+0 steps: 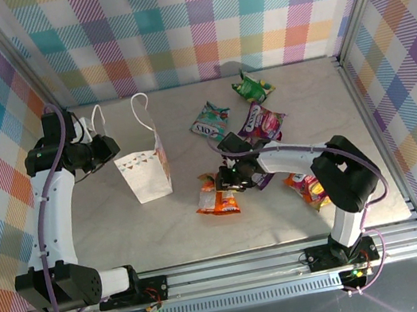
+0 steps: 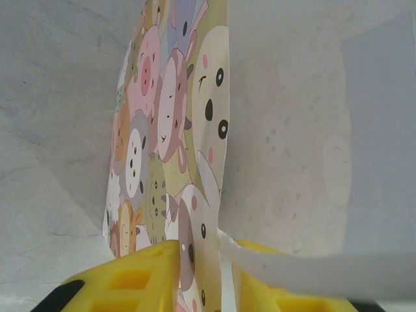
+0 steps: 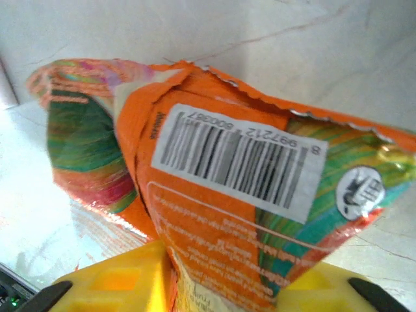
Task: Place the snacks into the paper bag
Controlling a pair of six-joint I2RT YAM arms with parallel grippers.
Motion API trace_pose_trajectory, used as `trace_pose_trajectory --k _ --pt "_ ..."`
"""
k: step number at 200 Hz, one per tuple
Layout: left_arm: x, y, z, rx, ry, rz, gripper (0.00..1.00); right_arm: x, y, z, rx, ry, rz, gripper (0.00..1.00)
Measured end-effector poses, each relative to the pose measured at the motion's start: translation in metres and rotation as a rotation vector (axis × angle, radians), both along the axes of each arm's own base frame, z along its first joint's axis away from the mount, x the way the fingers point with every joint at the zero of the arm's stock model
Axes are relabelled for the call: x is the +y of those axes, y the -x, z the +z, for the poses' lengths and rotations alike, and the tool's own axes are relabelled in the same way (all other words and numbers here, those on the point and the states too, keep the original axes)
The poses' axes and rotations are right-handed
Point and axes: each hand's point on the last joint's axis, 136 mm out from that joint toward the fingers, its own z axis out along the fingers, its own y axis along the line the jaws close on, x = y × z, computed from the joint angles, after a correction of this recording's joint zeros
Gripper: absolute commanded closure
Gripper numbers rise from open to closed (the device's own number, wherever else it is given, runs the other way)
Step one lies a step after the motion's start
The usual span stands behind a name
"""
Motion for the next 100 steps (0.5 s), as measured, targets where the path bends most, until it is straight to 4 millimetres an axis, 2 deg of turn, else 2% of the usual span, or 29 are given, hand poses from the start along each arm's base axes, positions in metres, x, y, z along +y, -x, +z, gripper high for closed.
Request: trace_pose_trajectory --k 41,76,100 --pt "-0.0001 0.0 0.0 0.0 0.0 0.0 0.73 0.0003 -0.0031 0.0076 -0.029 0.026 0.033 0.87" --pt "0.0 0.0 0.0 0.0 0.0 0.0 0.72 -0.0013 -0.0017 0.008 -0.036 0.047 0.05 0.89" --pt "0.0 0.0 0.0 0.0 0.0 0.0 0.72 -0.004 -0.0011 0.0094 -0.035 0.067 0.054 0.94"
